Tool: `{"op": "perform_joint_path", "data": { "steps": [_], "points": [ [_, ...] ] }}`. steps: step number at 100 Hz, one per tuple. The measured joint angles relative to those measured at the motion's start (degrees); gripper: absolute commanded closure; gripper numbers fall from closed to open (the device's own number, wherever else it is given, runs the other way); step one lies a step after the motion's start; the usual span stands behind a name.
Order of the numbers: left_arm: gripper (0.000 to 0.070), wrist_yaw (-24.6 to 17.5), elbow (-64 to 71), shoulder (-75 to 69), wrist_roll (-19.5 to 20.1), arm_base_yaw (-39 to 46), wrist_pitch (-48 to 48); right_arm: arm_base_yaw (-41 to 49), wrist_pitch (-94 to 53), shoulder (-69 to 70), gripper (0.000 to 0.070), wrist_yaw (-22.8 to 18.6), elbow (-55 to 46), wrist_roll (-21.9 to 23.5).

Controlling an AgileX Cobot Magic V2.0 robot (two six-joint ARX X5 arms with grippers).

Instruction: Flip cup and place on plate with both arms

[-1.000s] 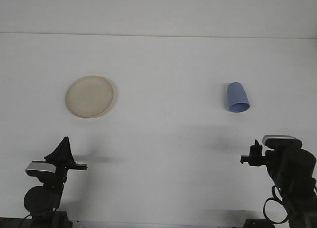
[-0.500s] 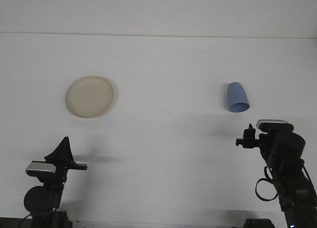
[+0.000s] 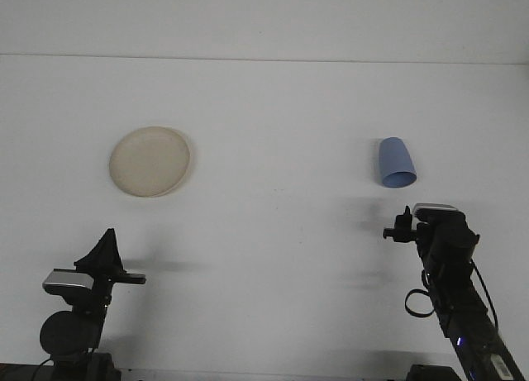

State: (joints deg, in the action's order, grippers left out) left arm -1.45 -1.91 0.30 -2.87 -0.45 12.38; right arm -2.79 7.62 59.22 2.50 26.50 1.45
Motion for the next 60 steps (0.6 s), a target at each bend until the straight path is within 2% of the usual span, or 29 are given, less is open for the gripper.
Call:
{"op": "perform_joint_path", "data": {
  "steps": [19, 41, 60],
  "points": [
    [0.0689, 0.0, 0.0, 0.0, 0.0, 0.0, 0.0, -2.3, 12.5, 9.2, 0.0282, -4.0, 0.0, -0.4],
    [0.0690, 0.0, 0.0, 0.0, 0.0, 0.0, 0.0, -4.6, 23.3, 19.9, 0.0282, -6.2, 0.2, -1.3],
    [0.0689, 0.0, 0.0, 0.0, 0.0, 0.0, 0.0, -6.4, 25.4, 28.7, 0.0282, -9.8, 4.9, -1.9]
  ]
}}
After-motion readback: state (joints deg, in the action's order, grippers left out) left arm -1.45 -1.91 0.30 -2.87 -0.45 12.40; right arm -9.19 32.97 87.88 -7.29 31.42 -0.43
